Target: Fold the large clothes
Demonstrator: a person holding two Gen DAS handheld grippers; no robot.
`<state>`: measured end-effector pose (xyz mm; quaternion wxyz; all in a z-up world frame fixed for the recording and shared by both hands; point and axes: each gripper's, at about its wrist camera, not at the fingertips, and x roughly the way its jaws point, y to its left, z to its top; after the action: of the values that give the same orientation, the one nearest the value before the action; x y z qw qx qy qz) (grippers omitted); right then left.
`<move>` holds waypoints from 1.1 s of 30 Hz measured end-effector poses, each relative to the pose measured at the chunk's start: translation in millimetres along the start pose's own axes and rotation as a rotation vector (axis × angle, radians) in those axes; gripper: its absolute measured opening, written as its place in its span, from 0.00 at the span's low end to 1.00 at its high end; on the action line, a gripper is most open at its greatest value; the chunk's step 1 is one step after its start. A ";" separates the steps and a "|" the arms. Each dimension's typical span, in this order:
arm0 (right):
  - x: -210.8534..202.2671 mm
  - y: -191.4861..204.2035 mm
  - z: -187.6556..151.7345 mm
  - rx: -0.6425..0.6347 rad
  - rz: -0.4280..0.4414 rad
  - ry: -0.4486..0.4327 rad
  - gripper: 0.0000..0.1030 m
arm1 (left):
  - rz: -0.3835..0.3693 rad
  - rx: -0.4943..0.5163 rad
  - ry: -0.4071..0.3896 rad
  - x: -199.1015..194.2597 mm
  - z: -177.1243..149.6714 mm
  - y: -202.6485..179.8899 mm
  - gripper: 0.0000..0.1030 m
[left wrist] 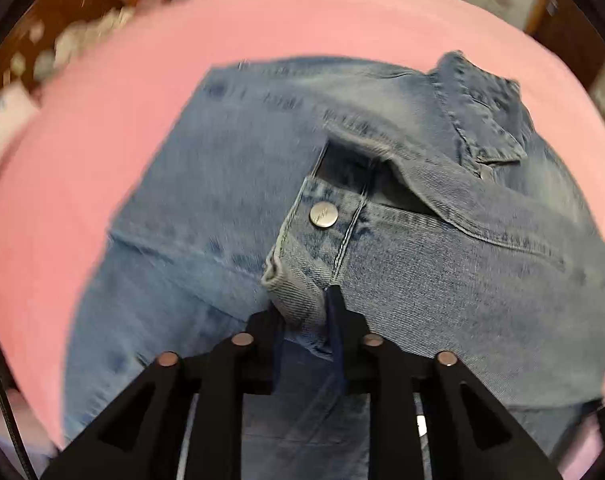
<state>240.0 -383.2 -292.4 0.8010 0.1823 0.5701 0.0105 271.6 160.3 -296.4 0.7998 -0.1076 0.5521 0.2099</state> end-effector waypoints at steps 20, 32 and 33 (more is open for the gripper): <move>11.3 72.2 -22.8 0.043 0.268 0.080 0.02 | -0.336 0.054 0.044 -52.9 -33.4 -58.0 0.37; 74.0 82.2 -15.4 0.050 0.434 0.240 0.00 | -0.357 0.168 0.224 5.3 -37.7 -104.4 0.08; 70.8 76.6 -13.0 0.034 0.405 0.221 0.00 | -0.344 0.151 0.208 4.3 -35.3 -99.0 0.08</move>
<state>267.4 -292.2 -337.1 0.7120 0.3043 0.6062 0.1815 288.3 59.0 -319.3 0.7684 -0.1609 0.6193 0.0161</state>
